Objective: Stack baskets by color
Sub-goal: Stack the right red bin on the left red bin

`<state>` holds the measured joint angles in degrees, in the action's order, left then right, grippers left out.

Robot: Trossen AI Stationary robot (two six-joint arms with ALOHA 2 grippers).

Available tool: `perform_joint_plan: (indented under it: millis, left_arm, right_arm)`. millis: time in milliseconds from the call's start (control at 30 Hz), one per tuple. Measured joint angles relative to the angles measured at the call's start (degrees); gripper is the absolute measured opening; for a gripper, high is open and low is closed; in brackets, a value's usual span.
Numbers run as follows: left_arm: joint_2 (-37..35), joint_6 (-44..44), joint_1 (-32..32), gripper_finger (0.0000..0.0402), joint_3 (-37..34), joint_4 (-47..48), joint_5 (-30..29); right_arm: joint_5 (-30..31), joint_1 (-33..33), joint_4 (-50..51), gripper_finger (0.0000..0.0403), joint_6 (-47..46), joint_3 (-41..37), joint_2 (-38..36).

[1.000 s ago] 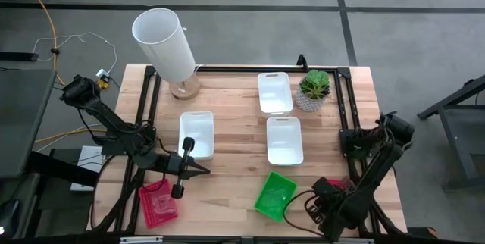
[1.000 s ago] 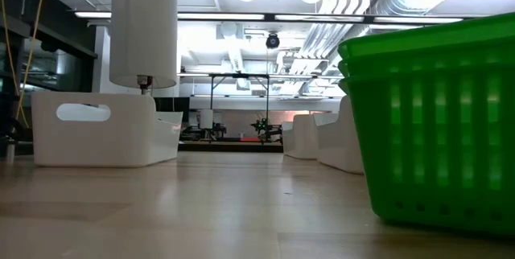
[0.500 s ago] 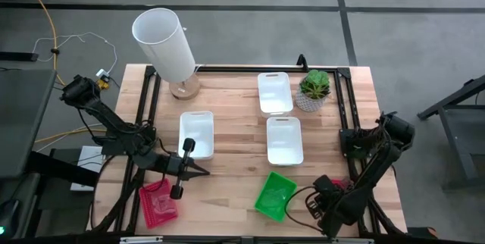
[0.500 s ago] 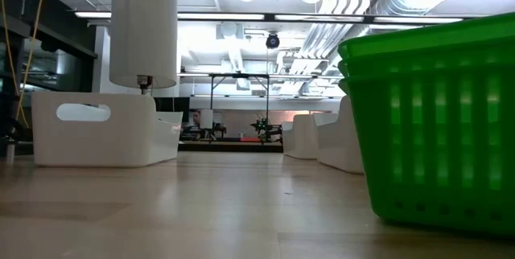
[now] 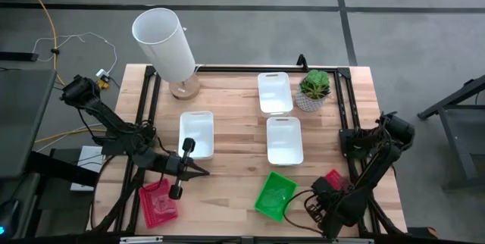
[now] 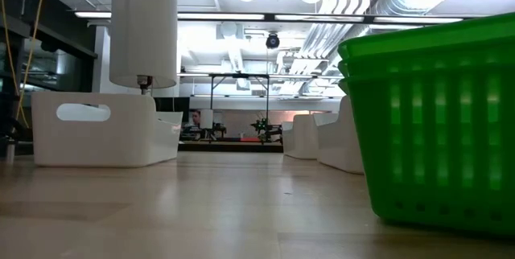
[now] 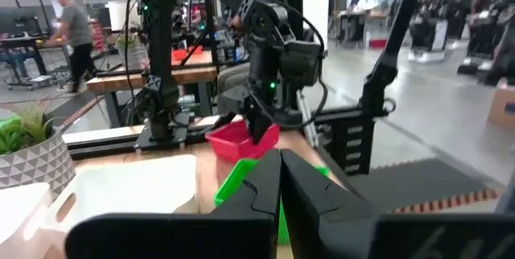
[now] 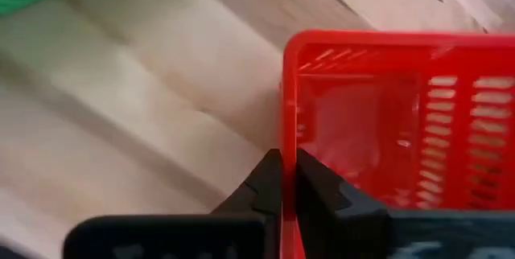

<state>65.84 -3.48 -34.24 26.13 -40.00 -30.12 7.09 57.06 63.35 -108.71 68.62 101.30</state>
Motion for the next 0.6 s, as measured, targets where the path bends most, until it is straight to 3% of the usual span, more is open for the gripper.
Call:
perform_joint_plan:
  millis: [167,367,600]
  left_arm:
    - [-0.3,0.5,-0.5,0.0,0.4,-0.2,1.3]
    - [-0.3,0.3,-2.9,0.0,1.3,0.0,1.2]
    - [-0.3,0.7,-5.2,0.0,1.4,0.3,1.2]
  right_arm:
    - [6.9,0.0,5.4,0.0004,6.4,8.4,0.0]
    - [28.7,-0.3,7.9,0.0002,22.6,19.0,0.0]
    - [47.9,-5.8,4.9,0.0001,44.4,20.4,0.0]
